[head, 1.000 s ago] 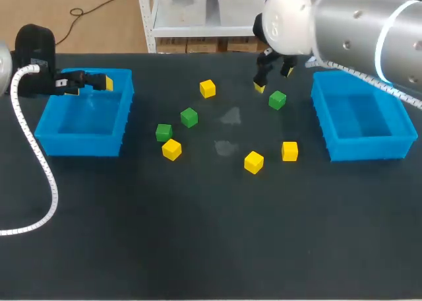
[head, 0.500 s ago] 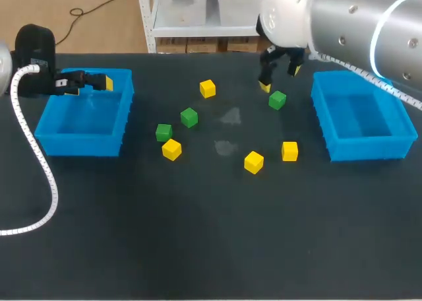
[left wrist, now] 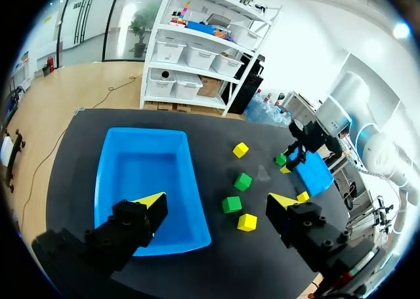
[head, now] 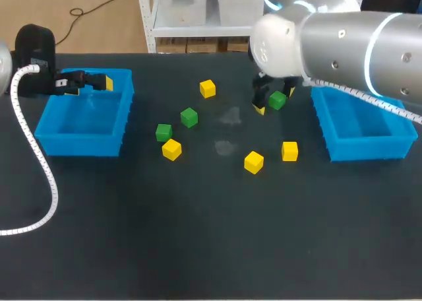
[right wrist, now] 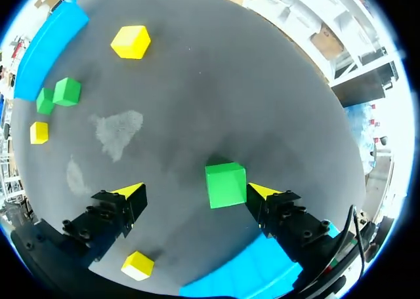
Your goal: Put the green cubes in the right bin and the yellow cubes in the left bin.
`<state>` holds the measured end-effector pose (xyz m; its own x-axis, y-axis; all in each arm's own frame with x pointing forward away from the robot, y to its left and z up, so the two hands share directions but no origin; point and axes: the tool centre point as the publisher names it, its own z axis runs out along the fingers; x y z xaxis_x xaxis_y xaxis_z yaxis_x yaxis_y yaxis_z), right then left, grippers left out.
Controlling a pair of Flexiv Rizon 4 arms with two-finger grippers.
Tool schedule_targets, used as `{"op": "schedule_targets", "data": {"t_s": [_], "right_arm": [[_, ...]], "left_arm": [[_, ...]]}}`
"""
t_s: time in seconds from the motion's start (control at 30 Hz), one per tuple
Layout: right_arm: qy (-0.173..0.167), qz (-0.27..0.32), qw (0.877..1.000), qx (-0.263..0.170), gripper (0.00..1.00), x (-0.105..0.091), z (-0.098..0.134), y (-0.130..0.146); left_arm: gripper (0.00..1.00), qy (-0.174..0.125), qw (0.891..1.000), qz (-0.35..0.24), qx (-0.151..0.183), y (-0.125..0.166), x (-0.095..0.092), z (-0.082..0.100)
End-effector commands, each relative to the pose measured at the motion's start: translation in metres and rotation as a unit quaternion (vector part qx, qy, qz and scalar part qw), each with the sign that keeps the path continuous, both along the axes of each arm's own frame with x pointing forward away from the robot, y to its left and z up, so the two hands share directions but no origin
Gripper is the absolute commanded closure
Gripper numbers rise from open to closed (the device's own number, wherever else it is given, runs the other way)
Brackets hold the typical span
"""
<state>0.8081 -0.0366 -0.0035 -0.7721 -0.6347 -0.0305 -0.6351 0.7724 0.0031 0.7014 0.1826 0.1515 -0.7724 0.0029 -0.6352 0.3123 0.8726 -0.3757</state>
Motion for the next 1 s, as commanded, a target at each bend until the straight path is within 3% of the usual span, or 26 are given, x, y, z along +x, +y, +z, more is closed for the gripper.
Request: {"op": "schedule_targets", "data": {"t_s": [0.03, 0.17, 0.2, 0.27, 0.7, 0.8, 1.0], "right_arm": [[-0.004, -0.003, 1.000, -0.001, 0.00, 0.005, -0.005, -0.002], [-0.003, -0.009, 1.000, -0.005, 0.00, 0.007, -0.005, -0.003], [-0.002, -0.012, 1.000, -0.006, 0.53, 0.007, -0.005, -0.003], [0.000, -0.021, 1.000, -0.007, 0.97, 0.008, -0.005, -0.004], [0.001, -0.038, 0.999, -0.003, 1.00, 0.011, 0.000, -0.011], [-0.034, -0.040, 0.999, 0.003, 1.00, 0.017, 0.023, -0.010], [-0.137, -0.087, 0.986, 0.024, 1.00, 0.032, 0.100, -0.030]], "left_arm": [[0.00, -0.004, 1.000, -0.003, -0.005, 0.002, -0.001, -0.002], [0.00, -0.004, 1.000, -0.003, -0.005, 0.002, -0.001, -0.002], [0.00, -0.004, 1.000, -0.003, -0.005, 0.002, -0.001, -0.002], [0.00, -0.004, 1.000, -0.003, -0.005, 0.002, -0.001, -0.002], [0.00, -0.004, 1.000, -0.003, -0.005, 0.002, -0.001, -0.002], [0.00, -0.004, 1.000, -0.003, -0.005, 0.002, -0.001, -0.002], [0.00, -0.004, 1.000, -0.003, -0.005, 0.002, -0.001, -0.002]]}}
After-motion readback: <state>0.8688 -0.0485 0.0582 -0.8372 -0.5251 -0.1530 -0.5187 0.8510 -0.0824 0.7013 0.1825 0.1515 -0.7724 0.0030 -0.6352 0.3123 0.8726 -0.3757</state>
